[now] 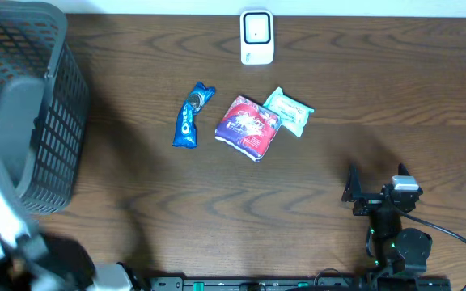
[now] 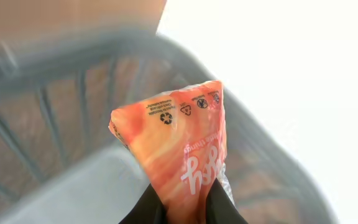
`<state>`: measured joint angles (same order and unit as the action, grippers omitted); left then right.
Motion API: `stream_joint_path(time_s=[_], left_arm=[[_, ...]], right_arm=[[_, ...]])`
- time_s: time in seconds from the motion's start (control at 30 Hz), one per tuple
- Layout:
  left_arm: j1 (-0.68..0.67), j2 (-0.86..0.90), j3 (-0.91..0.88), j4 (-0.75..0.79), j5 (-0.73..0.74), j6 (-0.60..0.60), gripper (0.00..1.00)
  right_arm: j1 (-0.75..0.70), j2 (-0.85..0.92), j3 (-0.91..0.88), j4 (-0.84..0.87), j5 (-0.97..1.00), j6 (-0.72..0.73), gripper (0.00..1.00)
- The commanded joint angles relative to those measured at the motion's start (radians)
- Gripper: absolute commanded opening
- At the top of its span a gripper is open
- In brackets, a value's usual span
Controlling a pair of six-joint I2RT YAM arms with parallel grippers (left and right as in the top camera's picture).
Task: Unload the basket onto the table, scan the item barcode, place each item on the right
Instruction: 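Reach the left gripper into the basket and grasp the orange pack, then place the orange pack on the table between Oreo and pink packs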
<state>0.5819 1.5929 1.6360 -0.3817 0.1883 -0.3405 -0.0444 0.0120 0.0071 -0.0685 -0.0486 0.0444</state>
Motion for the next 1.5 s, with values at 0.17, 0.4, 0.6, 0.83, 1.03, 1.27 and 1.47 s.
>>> stream_joint_path(time_s=[0.17, 0.4, 0.6, 0.83, 1.03, 1.27, 1.47], left_arm=[[-0.188, -0.206, 0.01, -0.132, 0.251, -0.085, 0.08], [-0.535, -0.126, 0.003, -0.274, 0.244, 0.078, 0.07], [-0.718, 0.054, 0.003, -0.381, 0.13, 0.123, 0.07], [-0.816, 0.26, 0.003, -0.38, 0.116, 0.122, 0.07], [-0.839, 0.381, 0.003, -0.393, 0.113, 0.123, 0.08], [-0.836, 0.419, 0.003, -0.41, 0.113, 0.123, 0.86], [-0.812, 0.352, 0.005, -0.416, 0.112, 0.123, 0.94]], right_arm=[[0.007, -0.006, -0.002, -0.003, -0.002, 0.01, 0.99], [0.007, -0.006, -0.002, -0.003, -0.002, 0.01, 0.99], [0.007, -0.006, -0.002, -0.003, -0.002, 0.01, 0.99], [0.007, -0.006, -0.002, -0.003, -0.002, 0.01, 0.99], [0.007, -0.006, -0.002, -0.003, -0.002, 0.01, 0.99], [0.007, -0.006, -0.002, -0.003, -0.002, 0.01, 0.99], [0.007, -0.006, -0.002, -0.003, -0.002, 0.01, 0.99]])
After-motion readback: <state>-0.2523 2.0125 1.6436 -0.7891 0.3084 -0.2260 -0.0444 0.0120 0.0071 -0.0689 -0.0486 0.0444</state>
